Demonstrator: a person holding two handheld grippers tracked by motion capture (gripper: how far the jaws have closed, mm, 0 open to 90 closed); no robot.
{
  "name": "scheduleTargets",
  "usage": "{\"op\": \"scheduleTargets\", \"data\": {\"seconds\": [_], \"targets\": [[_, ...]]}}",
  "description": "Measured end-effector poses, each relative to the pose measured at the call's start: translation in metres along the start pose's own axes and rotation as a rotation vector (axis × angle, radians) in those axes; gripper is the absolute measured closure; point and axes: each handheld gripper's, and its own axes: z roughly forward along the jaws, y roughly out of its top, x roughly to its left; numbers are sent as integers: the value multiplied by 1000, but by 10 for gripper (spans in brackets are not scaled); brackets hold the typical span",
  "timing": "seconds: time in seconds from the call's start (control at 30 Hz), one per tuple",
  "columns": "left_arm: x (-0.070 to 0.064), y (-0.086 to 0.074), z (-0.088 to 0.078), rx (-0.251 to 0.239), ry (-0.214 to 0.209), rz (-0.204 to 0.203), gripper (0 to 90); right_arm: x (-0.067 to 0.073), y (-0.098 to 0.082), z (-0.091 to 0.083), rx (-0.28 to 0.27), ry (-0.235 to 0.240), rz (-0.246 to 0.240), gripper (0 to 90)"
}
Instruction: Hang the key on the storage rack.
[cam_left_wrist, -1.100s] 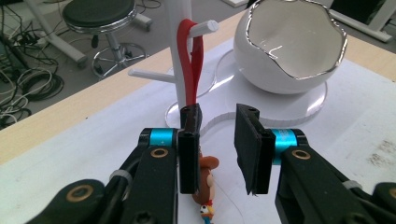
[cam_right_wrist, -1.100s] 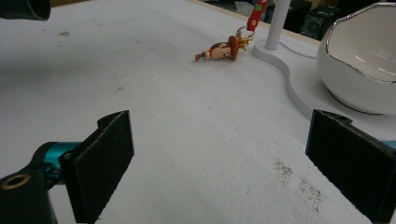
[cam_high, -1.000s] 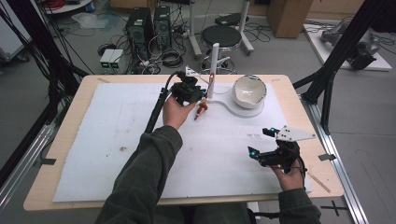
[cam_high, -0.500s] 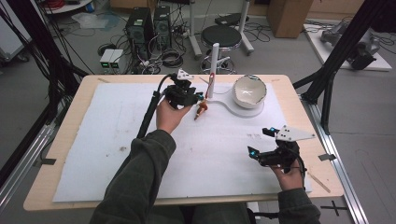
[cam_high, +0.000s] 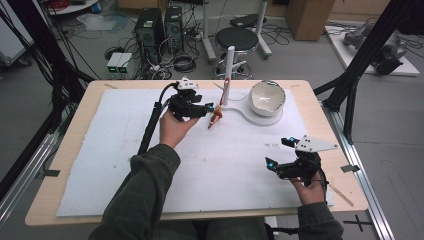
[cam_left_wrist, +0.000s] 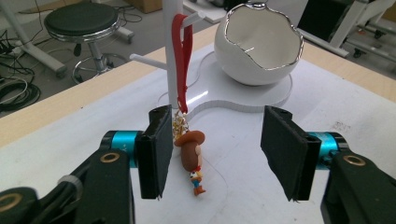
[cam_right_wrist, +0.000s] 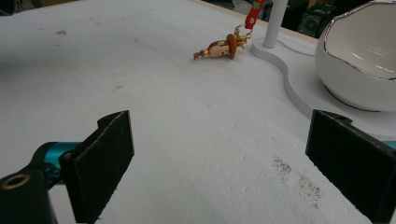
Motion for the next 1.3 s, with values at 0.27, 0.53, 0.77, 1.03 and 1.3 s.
{"op": "scheduleTargets", "data": {"seconds": [0.27, 0.53, 0.77, 1.03, 1.3], "targets": [[5, -7, -12, 1, -4, 4, 402, 1, 1, 3, 12, 2, 0, 67], [3, -15, -21, -12, -7, 16, 389, 1, 1, 5, 7, -1, -5, 67], [6, -25, -27, -6, -6, 15, 378, 1, 1, 5, 15, 4, 0, 67], [7, -30, -36, -9, -3, 17, 371, 1, 1, 5, 15, 1, -1, 67], [7, -36, -44, -15, 1, 26, 367, 2, 1, 6, 17, -3, -2, 67]]}}
